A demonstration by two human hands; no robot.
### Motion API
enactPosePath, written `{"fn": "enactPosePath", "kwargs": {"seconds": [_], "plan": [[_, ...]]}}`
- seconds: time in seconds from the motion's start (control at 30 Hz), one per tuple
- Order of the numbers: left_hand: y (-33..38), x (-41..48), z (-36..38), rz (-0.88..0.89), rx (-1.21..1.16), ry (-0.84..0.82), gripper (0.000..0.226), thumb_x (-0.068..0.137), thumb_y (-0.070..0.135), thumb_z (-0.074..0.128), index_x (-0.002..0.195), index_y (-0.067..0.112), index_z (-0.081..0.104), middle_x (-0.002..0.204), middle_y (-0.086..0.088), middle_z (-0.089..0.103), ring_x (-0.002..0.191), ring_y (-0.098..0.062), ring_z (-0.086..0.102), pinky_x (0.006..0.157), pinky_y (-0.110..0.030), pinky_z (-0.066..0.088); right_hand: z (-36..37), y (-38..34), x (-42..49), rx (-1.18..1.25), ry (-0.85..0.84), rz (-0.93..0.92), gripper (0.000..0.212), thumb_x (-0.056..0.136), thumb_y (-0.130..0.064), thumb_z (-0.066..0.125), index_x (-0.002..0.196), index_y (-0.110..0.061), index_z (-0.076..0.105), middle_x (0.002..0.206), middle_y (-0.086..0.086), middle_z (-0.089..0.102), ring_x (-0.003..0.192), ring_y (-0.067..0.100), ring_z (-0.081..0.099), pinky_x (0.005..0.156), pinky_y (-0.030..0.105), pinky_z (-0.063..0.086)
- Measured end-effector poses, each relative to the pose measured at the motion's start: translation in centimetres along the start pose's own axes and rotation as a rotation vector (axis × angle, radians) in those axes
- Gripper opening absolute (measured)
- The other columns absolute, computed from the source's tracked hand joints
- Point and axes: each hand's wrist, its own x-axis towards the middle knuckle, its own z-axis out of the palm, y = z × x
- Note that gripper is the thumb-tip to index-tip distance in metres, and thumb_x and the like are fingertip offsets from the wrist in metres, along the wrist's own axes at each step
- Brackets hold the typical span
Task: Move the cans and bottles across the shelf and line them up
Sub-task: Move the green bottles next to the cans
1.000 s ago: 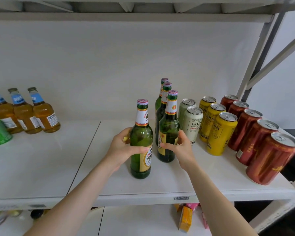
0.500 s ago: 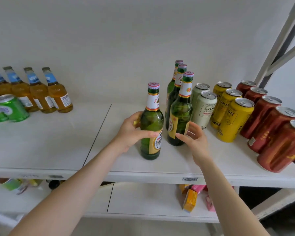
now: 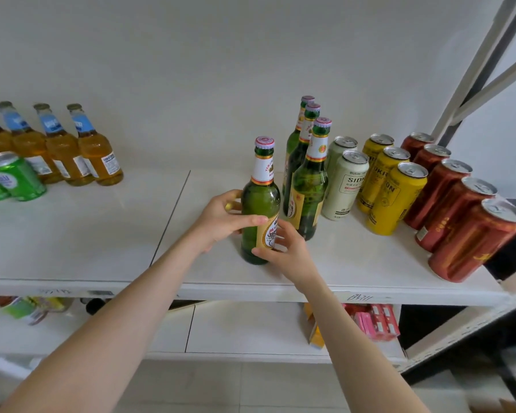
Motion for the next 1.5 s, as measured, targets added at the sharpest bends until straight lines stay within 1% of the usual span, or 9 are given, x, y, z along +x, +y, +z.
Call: {"fn": "enactPosePath", "kwargs": {"seconds": [0.13,0.33,0.5,0.63,0.7,0.83,0.97,1.23,1.5], "plan": [[0.3,-0.3,0.6,-0.028,0.056,0.044,0.061,0.059,0.027,0.092,0.111,0.021,0.061,0.109,-0.004,0.07,0.1,-0.02,0.069,0.082,-0.04,0.06,-0.3,-0.1,-0.2,0.001,0.008,0.0,0.065,0.071,-0.018,0.086,0.127,-0.02,0.053,0.112,-0.006,0.064,0.106,0.008,0.059,0.083,0.018,0.051],[0.4,-1.7,2.4,-0.064,0.09,0.058,0.069,0.049,0.038,0.094,0.105,0.018,0.06,0.105,-0.003,0.072,0.097,-0.019,0.07,0.082,-0.042,0.06,-1.7,0.1,-2.1,-0.009,0.021,0.005,0.065,0.069,-0.02,0.087,0.125,-0.022,0.055,0.113,-0.003,0.065,0.106,0.01,0.06,0.083,0.021,0.052],[0.8,-2.2,4.6,-0.06,0.07,0.038,0.057,0.057,0.033,0.094,0.098,0.014,0.058,0.102,-0.005,0.072,0.094,-0.021,0.071,0.082,-0.046,0.06,-3.7,-0.2,-3.5,-0.038,0.044,0.018,0.065,0.07,-0.019,0.087,0.126,-0.022,0.055,0.109,-0.006,0.066,0.103,0.008,0.061,0.079,0.014,0.051],[1.1,-2.4,6.5,-0.059,0.062,0.007,0.073,0.04,0.05,0.091,0.094,0.016,0.057,0.103,-0.006,0.072,0.096,-0.024,0.071,0.082,-0.048,0.06,-5.5,-0.1,-4.1,-0.059,0.055,0.038,0.062,0.072,-0.02,0.086,0.124,-0.026,0.052,0.108,-0.012,0.063,0.103,0.003,0.058,0.074,0.008,0.048],[1.2,-2.2,7.3,-0.054,0.066,-0.003,0.075,0.037,0.053,0.09,0.093,0.017,0.057,0.102,-0.006,0.072,0.097,-0.023,0.071,0.081,-0.048,0.06,-6.4,-0.1,-4.2,-0.056,0.054,0.055,0.062,0.072,-0.02,0.085,0.123,-0.028,0.05,0.108,-0.014,0.061,0.102,0.002,0.057,0.071,0.007,0.048],[1.3,-1.6,8.6,-0.049,0.064,-0.005,0.071,0.041,0.05,0.091,0.095,0.017,0.057,0.101,-0.004,0.073,0.097,-0.021,0.071,0.083,-0.049,0.059,-7.9,0.3,-3.7,-0.045,0.059,0.07,0.065,0.072,-0.021,0.085,0.127,-0.026,0.051,0.115,-0.008,0.061,0.106,0.006,0.057,0.072,0.011,0.048],[1.2,-0.7,9.3,-0.039,0.073,0.001,0.055,0.059,0.037,0.091,0.096,0.017,0.057,0.103,-0.004,0.071,0.1,-0.022,0.068,0.087,-0.048,0.058,-8.7,0.8,-2.9,-0.034,0.06,0.072,0.07,0.071,-0.021,0.086,0.13,-0.024,0.05,0.119,-0.003,0.061,0.11,0.012,0.058,0.08,0.017,0.049],[1.3,0.6,9.7,-0.047,0.064,0.013,0.054,0.06,0.036,0.091,0.096,0.017,0.055,0.105,-0.006,0.07,0.103,-0.023,0.068,0.089,-0.047,0.058,-9.4,1.5,-1.4,-0.023,0.057,0.069,0.073,0.069,-0.022,0.087,0.132,-0.025,0.05,0.122,-0.001,0.06,0.113,0.016,0.057,0.089,0.025,0.051],[1.8,0.8,10.0,-0.036,0.072,0.019,0.043,0.068,0.026,0.088,0.092,0.017,0.054,0.102,-0.005,0.07,0.099,-0.019,0.068,0.081,-0.036,0.059,-9.7,1.6,-1.0,-0.013,0.055,0.057,0.073,0.068,-0.022,0.088,0.131,-0.025,0.051,0.121,-0.001,0.061,0.112,0.015,0.057,0.08,0.018,0.049]]}}
